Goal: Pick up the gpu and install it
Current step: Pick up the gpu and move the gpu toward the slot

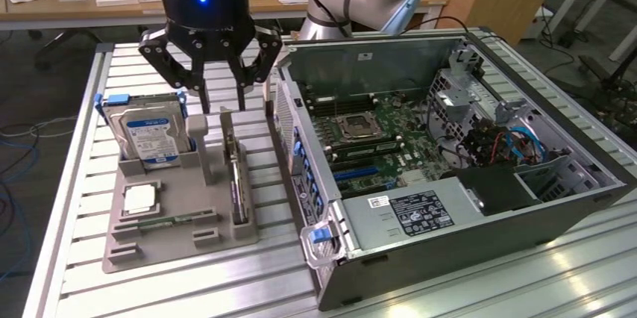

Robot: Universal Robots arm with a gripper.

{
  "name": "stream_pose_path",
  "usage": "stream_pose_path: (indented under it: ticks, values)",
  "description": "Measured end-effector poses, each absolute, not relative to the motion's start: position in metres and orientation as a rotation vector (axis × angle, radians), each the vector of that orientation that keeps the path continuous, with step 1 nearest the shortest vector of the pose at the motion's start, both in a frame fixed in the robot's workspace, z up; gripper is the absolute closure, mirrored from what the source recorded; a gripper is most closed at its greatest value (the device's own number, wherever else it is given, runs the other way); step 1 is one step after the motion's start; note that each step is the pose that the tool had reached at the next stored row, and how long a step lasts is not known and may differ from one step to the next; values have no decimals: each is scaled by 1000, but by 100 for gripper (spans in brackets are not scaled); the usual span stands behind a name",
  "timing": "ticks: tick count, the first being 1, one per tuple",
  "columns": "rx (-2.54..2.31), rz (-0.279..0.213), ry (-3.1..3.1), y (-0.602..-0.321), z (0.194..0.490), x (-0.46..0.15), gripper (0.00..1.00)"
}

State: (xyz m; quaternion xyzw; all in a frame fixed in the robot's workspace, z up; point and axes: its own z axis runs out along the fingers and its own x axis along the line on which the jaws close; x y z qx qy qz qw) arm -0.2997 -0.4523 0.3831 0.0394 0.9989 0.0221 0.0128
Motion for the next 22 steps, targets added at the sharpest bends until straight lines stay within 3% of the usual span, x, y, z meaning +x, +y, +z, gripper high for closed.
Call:
stream_pose_path:
  ticks: [22]
  values:
    - [123,69,3113,-452,365,-300,53]
